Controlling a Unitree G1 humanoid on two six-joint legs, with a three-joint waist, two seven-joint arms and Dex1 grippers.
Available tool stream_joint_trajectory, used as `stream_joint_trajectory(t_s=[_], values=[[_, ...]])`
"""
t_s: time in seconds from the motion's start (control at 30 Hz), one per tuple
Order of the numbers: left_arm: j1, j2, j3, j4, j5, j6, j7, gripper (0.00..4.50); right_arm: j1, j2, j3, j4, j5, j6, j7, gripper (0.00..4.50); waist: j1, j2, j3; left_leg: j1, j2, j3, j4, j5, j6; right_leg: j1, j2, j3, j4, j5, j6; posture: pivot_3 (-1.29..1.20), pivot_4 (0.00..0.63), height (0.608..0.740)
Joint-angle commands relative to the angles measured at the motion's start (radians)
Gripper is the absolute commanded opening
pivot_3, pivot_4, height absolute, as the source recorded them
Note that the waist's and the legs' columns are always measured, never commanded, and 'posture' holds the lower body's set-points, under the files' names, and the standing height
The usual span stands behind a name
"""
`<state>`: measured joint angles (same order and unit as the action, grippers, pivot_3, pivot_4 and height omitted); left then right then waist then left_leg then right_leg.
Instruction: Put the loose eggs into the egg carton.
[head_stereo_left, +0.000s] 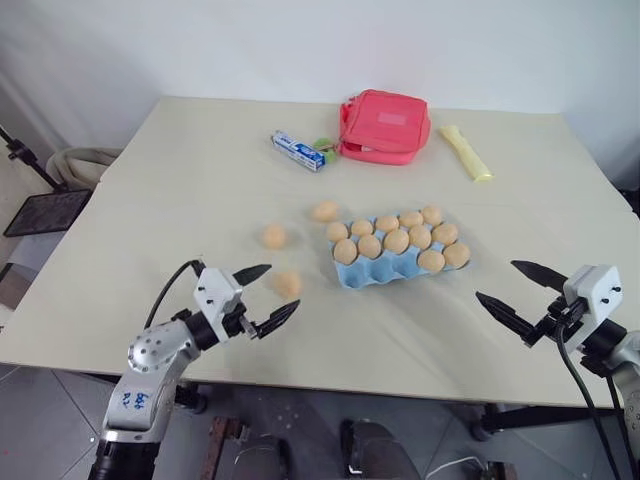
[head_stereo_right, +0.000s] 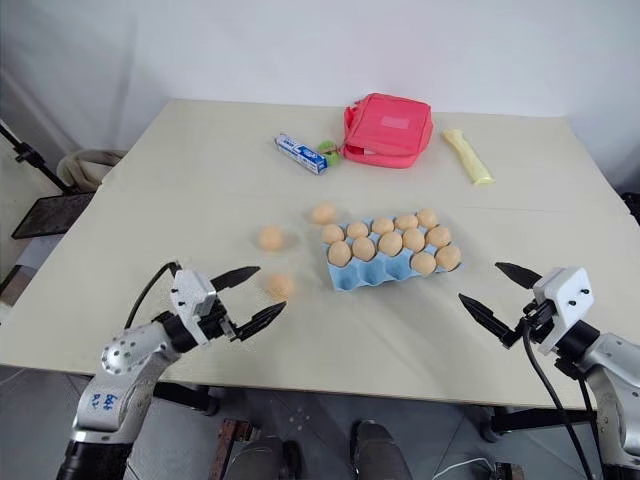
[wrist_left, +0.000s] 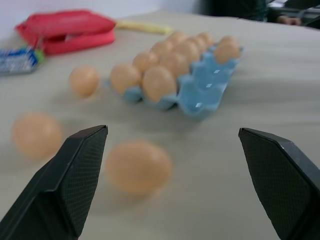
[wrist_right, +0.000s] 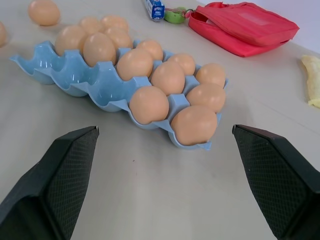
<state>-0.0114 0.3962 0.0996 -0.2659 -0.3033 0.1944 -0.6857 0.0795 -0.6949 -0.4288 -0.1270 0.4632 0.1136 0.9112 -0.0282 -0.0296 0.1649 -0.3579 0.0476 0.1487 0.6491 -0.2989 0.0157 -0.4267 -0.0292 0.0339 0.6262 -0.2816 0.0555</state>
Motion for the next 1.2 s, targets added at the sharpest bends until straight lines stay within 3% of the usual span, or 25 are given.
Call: stream_joint_trajectory(t_s=[0.03, 0.33, 0.7, 1.2], values=[[0.041, 0.006, 0.059, -0.052, -0.03, 0.026, 0.051, 4.48, 0.002, -0.02, -0.021, -0.024, 0.025, -0.002, 0.018, 4.5, 0.0, 0.0, 0.0, 0.0, 0.0, 0.0, 0.0, 0.0, 0.0, 0.0, 0.0, 0.0, 0.0, 0.0, 0.0, 0.0, 0.15, 0.74], [0.104, -0.015, 0.073, -0.081, -0.043, 0.018, 0.101, 4.48, 0.004, -0.024, -0.023, -0.025, 0.024, 0.009, 0.02, 4.5, 0.0, 0.0, 0.0, 0.0, 0.0, 0.0, -0.002, -0.001, -0.001, 0.0, 0.0, 0.0, -0.002, 0.0, -0.001, 0.0, 0.15, 0.74], [-0.07, -0.088, -0.044, 0.014, 0.024, -0.01, 0.156, 4.48, 0.015, -0.012, -0.02, -0.058, 0.014, 0.029, -0.016, 4.5, 0.001, 0.0, 0.0, -0.002, 0.0, 0.0, -0.002, -0.001, 0.001, 0.0, 0.0, 0.0, -0.004, 0.0, 0.0, 0.0, 0.15, 0.74], [-0.199, -0.092, -0.14, 0.163, 0.099, 0.124, 0.2, 4.48, 0.106, 0.0, -0.057, -0.125, 0.029, 0.036, -0.068, 4.5, 0.0, 0.0, 0.0, -0.002, 0.001, 0.0, -0.003, -0.001, 0.0, -0.001, 0.001, -0.001, -0.004, 0.0, 0.0, 0.0, 0.15, 0.74]])
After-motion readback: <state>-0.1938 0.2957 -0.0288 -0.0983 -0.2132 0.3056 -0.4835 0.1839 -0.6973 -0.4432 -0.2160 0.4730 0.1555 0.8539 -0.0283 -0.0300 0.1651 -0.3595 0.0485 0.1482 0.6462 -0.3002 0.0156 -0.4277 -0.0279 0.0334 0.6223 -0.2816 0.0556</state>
